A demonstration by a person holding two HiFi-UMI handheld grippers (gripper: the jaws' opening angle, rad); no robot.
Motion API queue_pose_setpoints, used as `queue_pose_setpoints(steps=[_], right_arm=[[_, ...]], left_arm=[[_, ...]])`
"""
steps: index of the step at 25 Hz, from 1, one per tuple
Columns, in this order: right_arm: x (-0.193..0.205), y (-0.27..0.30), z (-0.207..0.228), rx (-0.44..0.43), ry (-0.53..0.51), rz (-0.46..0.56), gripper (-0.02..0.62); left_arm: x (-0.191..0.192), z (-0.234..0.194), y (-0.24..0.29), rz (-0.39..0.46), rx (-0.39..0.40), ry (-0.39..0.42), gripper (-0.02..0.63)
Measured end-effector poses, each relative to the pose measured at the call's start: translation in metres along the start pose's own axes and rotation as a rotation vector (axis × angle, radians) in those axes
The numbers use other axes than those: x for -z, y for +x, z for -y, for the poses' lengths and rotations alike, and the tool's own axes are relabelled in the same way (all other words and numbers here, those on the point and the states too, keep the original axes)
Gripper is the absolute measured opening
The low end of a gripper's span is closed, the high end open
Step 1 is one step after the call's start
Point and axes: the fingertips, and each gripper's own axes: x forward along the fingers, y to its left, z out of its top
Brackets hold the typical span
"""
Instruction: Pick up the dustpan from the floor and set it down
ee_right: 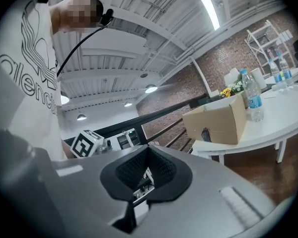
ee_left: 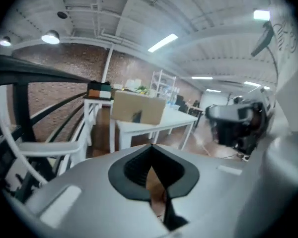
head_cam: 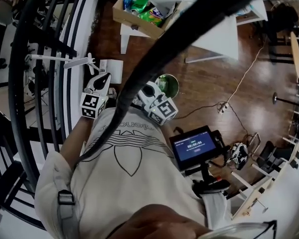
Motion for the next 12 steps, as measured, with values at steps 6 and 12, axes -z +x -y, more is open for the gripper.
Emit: queue_pose_setpoints(steps=[6, 12], right_arm=[[-0.008, 0.001, 0.007, 0.05, -0.031, 0.019, 0.0], [-0.012, 0.011, 0.007, 0.042, -0.071, 0.022, 0.001]], left_arm=[[-0.054, 0.046, 0.0, 0.148, 0.089, -0.03, 0.02], [-0.072, 0.037, 0.0, 0.192, 0.063, 0.02, 0.02]])
